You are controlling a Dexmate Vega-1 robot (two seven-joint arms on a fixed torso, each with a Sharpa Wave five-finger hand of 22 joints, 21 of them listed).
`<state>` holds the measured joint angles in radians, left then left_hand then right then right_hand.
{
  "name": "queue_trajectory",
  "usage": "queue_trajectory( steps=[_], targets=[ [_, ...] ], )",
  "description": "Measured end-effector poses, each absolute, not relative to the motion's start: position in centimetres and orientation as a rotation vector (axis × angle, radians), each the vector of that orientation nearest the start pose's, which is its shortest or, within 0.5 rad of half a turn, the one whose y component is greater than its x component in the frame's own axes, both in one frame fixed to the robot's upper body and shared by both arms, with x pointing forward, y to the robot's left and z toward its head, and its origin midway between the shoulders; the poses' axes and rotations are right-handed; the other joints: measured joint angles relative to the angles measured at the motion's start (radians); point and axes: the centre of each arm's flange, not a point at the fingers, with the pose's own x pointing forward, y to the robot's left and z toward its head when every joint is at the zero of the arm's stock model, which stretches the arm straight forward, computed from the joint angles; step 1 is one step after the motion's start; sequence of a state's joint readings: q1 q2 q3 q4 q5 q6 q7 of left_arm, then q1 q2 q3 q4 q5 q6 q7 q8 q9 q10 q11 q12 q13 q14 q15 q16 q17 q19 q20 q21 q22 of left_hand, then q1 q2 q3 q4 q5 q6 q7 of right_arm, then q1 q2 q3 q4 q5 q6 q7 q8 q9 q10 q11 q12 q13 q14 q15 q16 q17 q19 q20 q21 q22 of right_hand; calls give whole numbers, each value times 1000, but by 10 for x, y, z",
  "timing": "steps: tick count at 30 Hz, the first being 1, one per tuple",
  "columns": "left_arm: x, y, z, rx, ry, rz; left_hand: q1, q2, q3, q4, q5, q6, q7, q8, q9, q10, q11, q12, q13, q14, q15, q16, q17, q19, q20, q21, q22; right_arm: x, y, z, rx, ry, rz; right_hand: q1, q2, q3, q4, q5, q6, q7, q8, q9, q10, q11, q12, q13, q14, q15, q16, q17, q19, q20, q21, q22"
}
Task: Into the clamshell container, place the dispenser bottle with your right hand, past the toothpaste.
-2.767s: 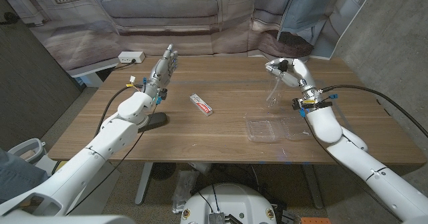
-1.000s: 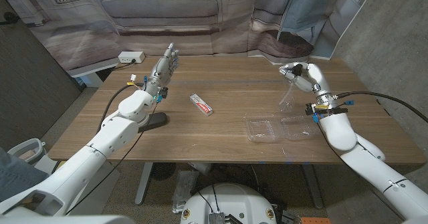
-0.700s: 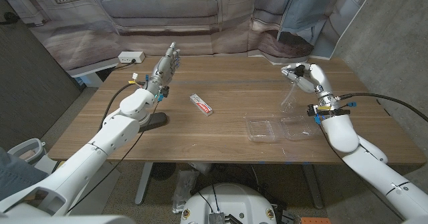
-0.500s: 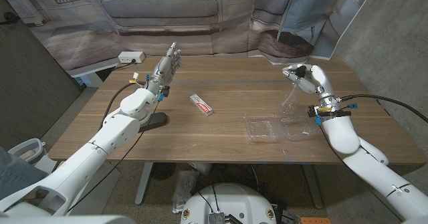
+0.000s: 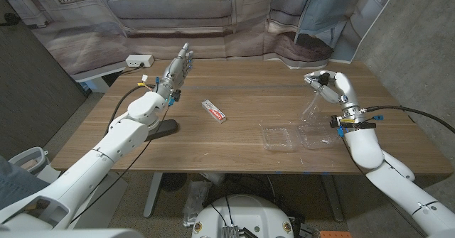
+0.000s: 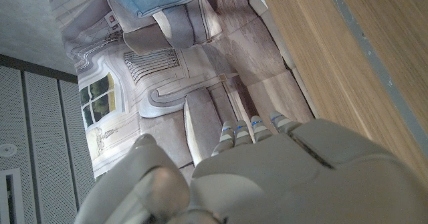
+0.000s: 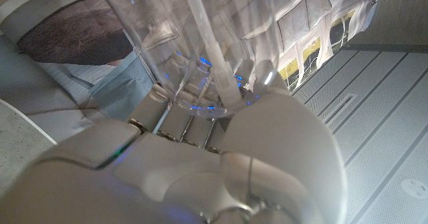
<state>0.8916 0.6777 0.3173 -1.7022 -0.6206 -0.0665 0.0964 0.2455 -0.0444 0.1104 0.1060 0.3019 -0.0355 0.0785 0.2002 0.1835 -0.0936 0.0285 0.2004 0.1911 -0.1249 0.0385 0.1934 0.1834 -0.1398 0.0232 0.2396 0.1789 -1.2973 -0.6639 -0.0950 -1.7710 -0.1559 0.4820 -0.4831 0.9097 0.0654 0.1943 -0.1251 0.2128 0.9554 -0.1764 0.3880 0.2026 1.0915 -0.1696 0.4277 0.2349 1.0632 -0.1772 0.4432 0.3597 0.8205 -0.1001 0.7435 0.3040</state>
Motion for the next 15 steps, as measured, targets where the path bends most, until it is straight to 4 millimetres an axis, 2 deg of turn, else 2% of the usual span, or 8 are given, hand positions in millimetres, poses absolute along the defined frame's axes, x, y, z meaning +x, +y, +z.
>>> queue_trajectory(
  steps=[4, 15],
  targets=[
    [591, 276, 55, 107, -655, -219, 0, 0, -3, -3, 0, 4, -4, 0, 0, 0, 0, 0, 0, 0, 0, 0, 0, 0, 0, 0, 0, 491, -322, -31, -582, -1053, -202, 0, 0, 0, 0, 0, 0, 0, 0, 0, 0, 0, 0, 0, 0, 0, 0, 0, -7, 7, 0, 0],
    [592, 271, 59, 109, -660, -229, 0, 0, -3, -3, 0, 4, -4, 0, 0, 0, 0, 0, 0, 0, 0, 0, 0, 0, 0, 0, 0, 488, -329, -38, -602, -1050, -246, 0, 0, 0, 0, -6, 4, 4, 0, 0, 0, 0, -10, 0, 0, 0, 0, 5, -7, 7, 4, 0]
  ],
)
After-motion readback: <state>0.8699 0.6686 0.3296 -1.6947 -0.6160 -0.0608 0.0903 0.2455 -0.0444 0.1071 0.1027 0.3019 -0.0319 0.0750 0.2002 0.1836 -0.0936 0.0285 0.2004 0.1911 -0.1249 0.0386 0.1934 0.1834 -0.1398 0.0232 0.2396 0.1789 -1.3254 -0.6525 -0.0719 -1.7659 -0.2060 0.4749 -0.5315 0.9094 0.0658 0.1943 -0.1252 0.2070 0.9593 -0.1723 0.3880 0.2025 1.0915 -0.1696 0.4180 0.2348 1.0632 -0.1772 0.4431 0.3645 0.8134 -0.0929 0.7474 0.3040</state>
